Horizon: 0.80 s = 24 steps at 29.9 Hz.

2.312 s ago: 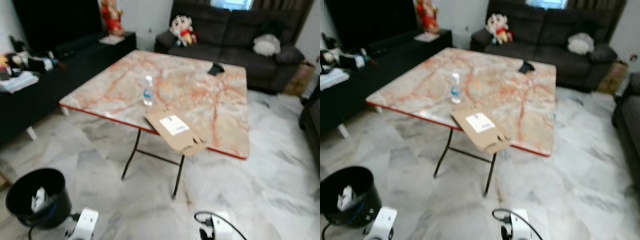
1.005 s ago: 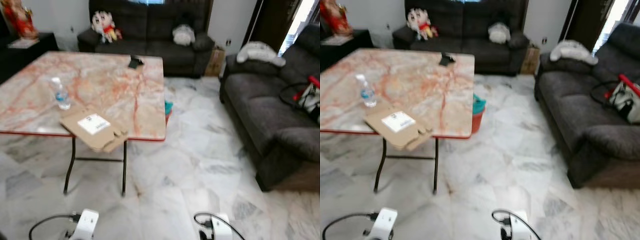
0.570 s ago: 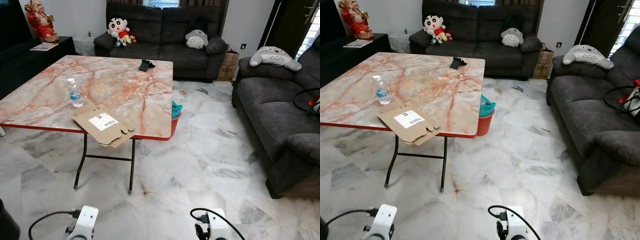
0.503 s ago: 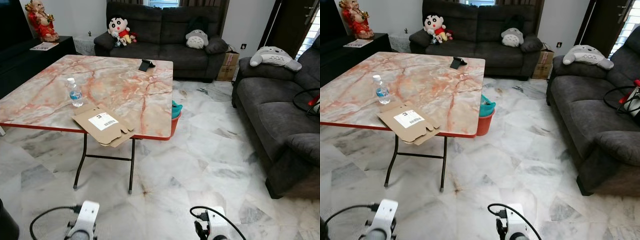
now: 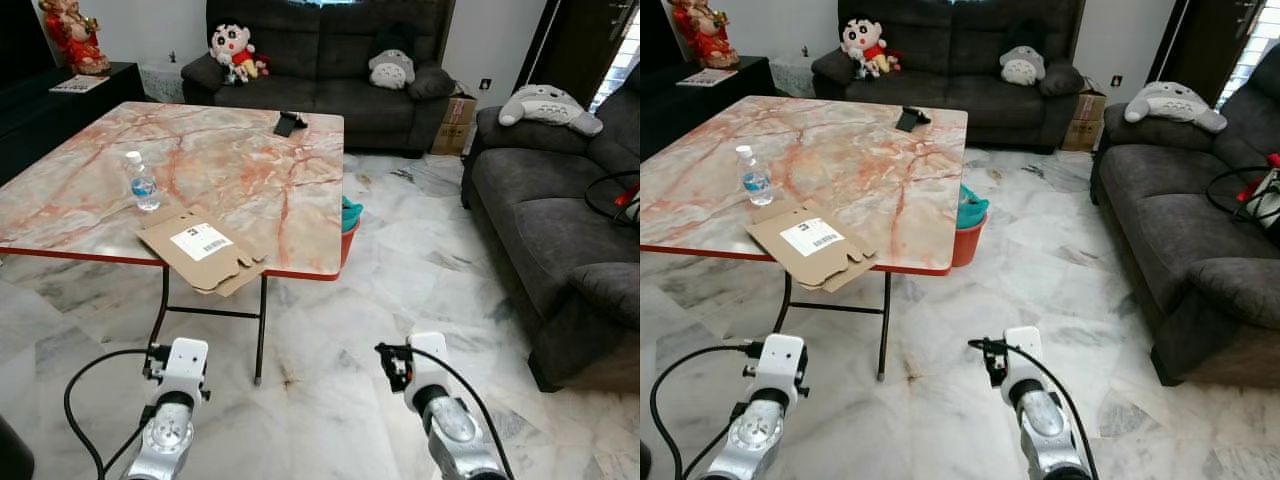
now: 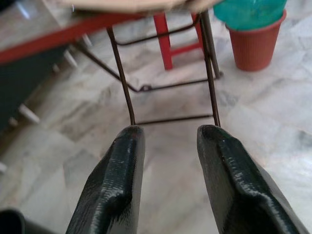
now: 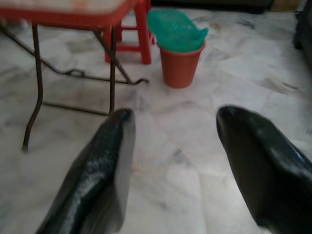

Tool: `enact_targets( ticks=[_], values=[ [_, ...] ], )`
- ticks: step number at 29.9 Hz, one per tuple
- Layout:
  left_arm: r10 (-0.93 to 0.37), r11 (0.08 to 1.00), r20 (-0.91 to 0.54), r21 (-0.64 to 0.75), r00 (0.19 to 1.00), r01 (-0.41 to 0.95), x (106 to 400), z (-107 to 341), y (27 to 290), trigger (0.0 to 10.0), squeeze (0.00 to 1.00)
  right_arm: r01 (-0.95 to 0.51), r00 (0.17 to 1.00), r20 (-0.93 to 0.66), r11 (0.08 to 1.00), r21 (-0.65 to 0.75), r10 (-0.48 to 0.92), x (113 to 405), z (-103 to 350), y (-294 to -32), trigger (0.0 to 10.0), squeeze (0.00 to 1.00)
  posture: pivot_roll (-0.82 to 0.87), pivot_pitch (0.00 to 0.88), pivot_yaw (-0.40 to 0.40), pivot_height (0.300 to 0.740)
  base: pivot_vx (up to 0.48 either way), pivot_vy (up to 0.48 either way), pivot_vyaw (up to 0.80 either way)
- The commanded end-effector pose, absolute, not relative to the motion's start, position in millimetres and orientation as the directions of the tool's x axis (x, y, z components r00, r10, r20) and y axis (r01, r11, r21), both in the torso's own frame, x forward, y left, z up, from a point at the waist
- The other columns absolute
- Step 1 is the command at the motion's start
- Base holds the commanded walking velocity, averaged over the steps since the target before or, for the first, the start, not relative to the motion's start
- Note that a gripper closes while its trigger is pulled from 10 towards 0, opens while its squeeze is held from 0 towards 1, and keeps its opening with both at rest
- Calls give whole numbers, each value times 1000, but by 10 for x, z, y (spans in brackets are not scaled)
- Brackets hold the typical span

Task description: Picking trash to rubbish bin

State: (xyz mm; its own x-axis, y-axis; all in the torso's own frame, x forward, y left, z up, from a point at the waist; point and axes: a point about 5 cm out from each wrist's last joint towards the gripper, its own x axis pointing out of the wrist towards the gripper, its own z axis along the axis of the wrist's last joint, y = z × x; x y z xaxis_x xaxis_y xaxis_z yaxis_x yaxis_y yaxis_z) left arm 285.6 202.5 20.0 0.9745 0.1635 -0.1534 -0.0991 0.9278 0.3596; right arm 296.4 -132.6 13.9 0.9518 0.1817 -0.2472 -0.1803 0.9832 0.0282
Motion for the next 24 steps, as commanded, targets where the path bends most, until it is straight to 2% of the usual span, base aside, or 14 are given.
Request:
enact_targets(
  ticks=[1,7,12,13,14,15,24],
  values=[
    [152,925,-104,366,983,-104,2919,288,1974,10000,1000,-196,964,-179,980,29,198,3058,274,-1272,10000,0,148,0,-61,740,0,0,0],
    [153,918,-94,382,984,-107,2929,308,1989,10000,1000,-217,962,-159,975,41,221,3071,306,-1182,10000,0,146,0,-63,740,0,0,0],
    [95,872,-70,488,993,-49,2983,384,2016,10000,1000,-223,960,-163,974,46,228,3061,294,-1166,10000,0,149,0,-61,740,0,0,0],
    [56,821,-80,571,995,-1,3010,396,2014,10000,1000,-226,959,-165,973,46,231,3058,290,-1163,10000,0,149,0,-61,740,0,0,0],
    [40,777,-78,629,996,18,3031,414,2022,10000,102,-227,959,-165,973,45,231,3056,288,-1162,10000,0,144,0,-60,740,0,0,0],
    [27,727,-76,685,997,33,3056,435,2033,10000,0,-227,959,-166,973,45,232,3054,286,-1162,10000,0,144,0,-60,740,0,0,0],
    [-45,465,-38,884,998,55,3274,662,2036,10000,0,-236,955,-174,971,47,241,3039,268,-1138,10000,0,145,0,-57,740,0,0,0]
  ],
)
